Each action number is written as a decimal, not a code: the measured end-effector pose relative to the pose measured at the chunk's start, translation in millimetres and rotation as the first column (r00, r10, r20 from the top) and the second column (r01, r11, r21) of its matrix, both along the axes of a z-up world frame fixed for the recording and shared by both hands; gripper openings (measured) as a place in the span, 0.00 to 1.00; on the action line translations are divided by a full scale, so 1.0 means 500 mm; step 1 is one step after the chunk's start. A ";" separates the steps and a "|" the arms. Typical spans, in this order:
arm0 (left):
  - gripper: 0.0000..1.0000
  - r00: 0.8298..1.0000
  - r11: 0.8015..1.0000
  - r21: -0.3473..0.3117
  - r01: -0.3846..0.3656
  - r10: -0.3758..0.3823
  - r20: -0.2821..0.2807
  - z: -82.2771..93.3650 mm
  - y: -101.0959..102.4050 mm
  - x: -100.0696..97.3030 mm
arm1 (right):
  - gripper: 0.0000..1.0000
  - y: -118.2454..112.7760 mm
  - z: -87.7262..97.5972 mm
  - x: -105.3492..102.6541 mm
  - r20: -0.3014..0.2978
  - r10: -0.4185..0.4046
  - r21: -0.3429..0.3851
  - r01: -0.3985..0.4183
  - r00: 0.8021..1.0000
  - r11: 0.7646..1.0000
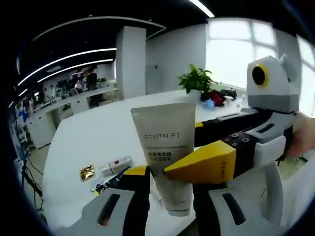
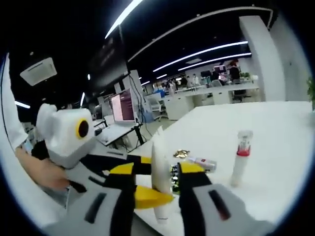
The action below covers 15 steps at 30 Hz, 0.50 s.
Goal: Arrange the skincare products in the storage area until every visible bottle or jar stands upright without overlapping.
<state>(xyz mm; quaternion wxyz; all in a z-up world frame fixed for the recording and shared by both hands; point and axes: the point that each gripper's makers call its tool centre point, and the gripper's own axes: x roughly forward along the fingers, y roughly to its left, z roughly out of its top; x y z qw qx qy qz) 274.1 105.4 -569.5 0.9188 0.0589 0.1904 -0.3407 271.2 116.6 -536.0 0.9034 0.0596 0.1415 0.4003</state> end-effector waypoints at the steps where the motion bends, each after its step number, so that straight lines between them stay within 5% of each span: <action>1: 0.30 1.000 1.000 0.004 0.000 0.000 0.005 0.001 -0.001 -0.001 | 0.32 0.000 0.002 0.001 0.004 -0.003 -0.004 0.003 1.000 1.000; 15: 0.31 0.999 0.999 0.014 0.033 -0.033 0.021 0.008 -0.016 -0.017 | 0.16 -0.008 -0.003 0.006 0.031 -0.006 -0.083 0.009 1.000 0.997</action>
